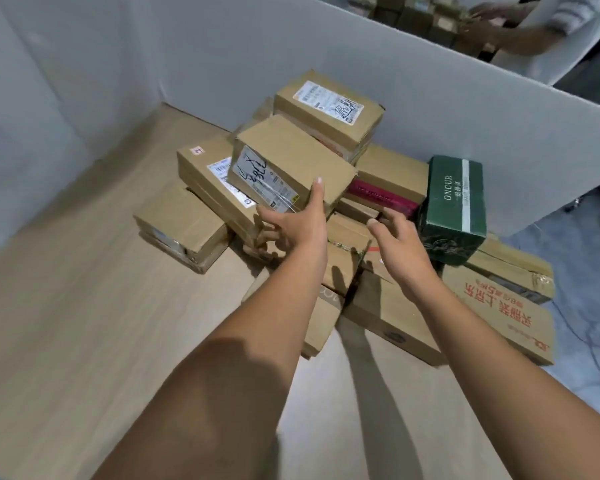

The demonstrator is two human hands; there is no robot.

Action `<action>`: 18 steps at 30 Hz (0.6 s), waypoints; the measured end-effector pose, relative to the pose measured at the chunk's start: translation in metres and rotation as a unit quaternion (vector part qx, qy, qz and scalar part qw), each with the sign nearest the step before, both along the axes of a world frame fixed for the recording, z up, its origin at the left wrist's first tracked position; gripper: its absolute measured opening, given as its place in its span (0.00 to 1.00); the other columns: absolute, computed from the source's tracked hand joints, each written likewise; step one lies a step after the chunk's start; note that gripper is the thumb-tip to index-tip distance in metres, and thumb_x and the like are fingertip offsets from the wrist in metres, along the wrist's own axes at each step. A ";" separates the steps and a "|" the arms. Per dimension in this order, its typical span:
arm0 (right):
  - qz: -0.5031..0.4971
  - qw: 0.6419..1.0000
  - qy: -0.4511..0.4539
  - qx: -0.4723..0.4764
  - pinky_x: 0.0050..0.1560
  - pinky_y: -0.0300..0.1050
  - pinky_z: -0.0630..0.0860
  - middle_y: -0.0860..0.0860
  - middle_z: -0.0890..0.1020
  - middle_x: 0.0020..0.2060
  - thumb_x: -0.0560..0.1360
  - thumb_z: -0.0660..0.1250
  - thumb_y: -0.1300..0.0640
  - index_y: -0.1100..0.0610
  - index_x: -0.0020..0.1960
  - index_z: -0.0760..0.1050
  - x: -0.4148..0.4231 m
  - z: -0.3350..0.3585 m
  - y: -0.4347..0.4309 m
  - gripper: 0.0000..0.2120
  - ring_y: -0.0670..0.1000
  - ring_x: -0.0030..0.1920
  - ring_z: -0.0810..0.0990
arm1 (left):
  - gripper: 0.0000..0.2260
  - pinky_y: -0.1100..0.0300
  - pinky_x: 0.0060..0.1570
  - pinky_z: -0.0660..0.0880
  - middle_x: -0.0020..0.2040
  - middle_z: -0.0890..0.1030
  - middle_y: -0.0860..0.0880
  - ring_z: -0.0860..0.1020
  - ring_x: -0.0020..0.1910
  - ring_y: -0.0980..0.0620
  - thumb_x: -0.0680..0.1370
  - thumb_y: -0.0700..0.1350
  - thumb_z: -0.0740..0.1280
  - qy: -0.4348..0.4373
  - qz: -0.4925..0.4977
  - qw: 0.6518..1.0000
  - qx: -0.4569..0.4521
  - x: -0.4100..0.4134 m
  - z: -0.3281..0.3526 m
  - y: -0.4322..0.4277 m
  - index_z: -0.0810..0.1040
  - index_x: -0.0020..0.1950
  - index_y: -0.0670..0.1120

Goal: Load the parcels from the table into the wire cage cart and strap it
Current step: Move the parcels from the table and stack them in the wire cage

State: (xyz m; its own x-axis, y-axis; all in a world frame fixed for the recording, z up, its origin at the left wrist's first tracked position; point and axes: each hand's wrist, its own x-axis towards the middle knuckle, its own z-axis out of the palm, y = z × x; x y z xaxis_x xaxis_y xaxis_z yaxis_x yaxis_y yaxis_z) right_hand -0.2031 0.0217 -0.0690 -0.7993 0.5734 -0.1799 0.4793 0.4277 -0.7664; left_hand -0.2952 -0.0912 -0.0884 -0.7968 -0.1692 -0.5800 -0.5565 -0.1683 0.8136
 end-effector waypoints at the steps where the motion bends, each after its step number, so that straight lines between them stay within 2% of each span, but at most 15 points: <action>1: -0.005 1.000 -0.002 -0.001 0.76 0.61 0.66 0.51 0.67 0.78 0.81 0.62 0.39 0.47 0.80 0.65 0.000 -0.001 0.001 0.29 0.54 0.76 0.68 | 0.57 0.34 0.70 0.69 0.82 0.50 0.45 0.63 0.76 0.35 0.62 0.74 0.75 -0.013 0.013 1.000 0.007 -0.004 -0.006 0.004 0.42 0.78 0.65; 3: -0.007 1.000 -0.002 -0.006 0.76 0.62 0.66 0.50 0.67 0.78 0.81 0.62 0.39 0.46 0.80 0.65 0.000 -0.003 0.003 0.29 0.53 0.77 0.67 | 0.58 0.31 0.71 0.66 0.82 0.53 0.47 0.64 0.75 0.35 0.60 0.74 0.76 -0.013 0.034 0.999 0.030 -0.006 -0.011 0.011 0.40 0.77 0.68; 5: -0.008 1.000 0.000 -0.011 0.76 0.62 0.66 0.50 0.66 0.79 0.82 0.62 0.39 0.46 0.80 0.64 0.002 -0.003 0.003 0.29 0.53 0.78 0.66 | 0.55 0.33 0.71 0.65 0.79 0.60 0.49 0.67 0.73 0.38 0.62 0.69 0.77 0.007 0.048 0.996 0.074 -0.003 -0.014 0.013 0.43 0.76 0.69; 8: -0.003 0.999 0.024 -0.029 0.76 0.61 0.67 0.49 0.65 0.79 0.82 0.62 0.39 0.45 0.80 0.63 0.008 0.002 0.001 0.29 0.51 0.77 0.66 | 0.50 0.47 0.61 0.69 0.79 0.62 0.50 0.70 0.66 0.48 0.68 0.60 0.79 0.037 0.023 0.990 0.137 0.010 -0.016 0.005 0.46 0.78 0.71; 9: 0.001 0.999 0.037 -0.034 0.75 0.58 0.67 0.48 0.65 0.79 0.82 0.62 0.39 0.45 0.80 0.63 0.010 0.004 0.001 0.29 0.49 0.76 0.66 | 0.49 0.50 0.58 0.69 0.80 0.62 0.50 0.69 0.64 0.51 0.69 0.59 0.79 0.049 0.006 0.988 0.146 0.016 -0.016 -0.001 0.47 0.78 0.72; 12: 0.025 0.995 0.075 -0.055 0.70 0.47 0.66 0.46 0.65 0.79 0.82 0.62 0.38 0.44 0.81 0.63 0.020 0.010 -0.001 0.29 0.44 0.74 0.66 | 0.47 0.61 0.57 0.70 0.79 0.66 0.54 0.72 0.64 0.58 0.65 0.63 0.77 0.103 -0.033 0.985 0.132 0.048 -0.013 -0.027 0.55 0.79 0.71; 13: 0.035 0.993 0.088 -0.070 0.68 0.44 0.67 0.46 0.66 0.79 0.82 0.62 0.39 0.44 0.81 0.63 0.025 0.012 -0.003 0.29 0.43 0.73 0.67 | 0.47 0.61 0.60 0.72 0.78 0.68 0.55 0.73 0.66 0.60 0.64 0.64 0.77 0.119 -0.046 0.984 0.126 0.062 -0.012 -0.038 0.58 0.79 0.69; 15: 0.063 0.986 0.107 -0.112 0.66 0.44 0.70 0.46 0.69 0.77 0.83 0.63 0.40 0.45 0.79 0.64 0.038 0.015 -0.008 0.27 0.44 0.71 0.70 | 0.44 0.48 0.71 0.72 0.76 0.73 0.54 0.74 0.71 0.53 0.65 0.64 0.77 0.141 -0.075 0.980 0.117 0.091 -0.013 -0.063 0.64 0.78 0.64; 17: 0.106 0.972 0.114 -0.174 0.69 0.47 0.74 0.46 0.75 0.72 0.83 0.65 0.43 0.47 0.77 0.68 0.057 0.017 -0.018 0.25 0.45 0.69 0.75 | 0.39 0.42 0.71 0.72 0.72 0.77 0.52 0.76 0.71 0.48 0.68 0.62 0.76 0.168 -0.106 0.973 0.115 0.125 -0.016 -0.088 0.68 0.78 0.60; 18: 0.133 0.961 0.113 -0.215 0.65 0.45 0.77 0.44 0.79 0.68 0.82 0.66 0.43 0.48 0.77 0.69 0.068 0.019 -0.024 0.25 0.43 0.66 0.79 | 0.37 0.42 0.70 0.73 0.71 0.79 0.52 0.77 0.70 0.47 0.69 0.60 0.75 0.181 -0.111 0.970 0.115 0.144 -0.016 -0.100 0.69 0.77 0.59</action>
State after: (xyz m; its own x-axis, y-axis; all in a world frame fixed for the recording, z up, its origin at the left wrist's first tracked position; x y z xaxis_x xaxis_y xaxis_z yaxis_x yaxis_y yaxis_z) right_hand -0.1348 -0.0026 -0.0501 -0.9539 0.2545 -0.1592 0.1973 0.1316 -0.9715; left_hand -0.1513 -0.1915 -0.1042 -0.9576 0.1317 -0.2562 -0.2838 -0.2777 0.9178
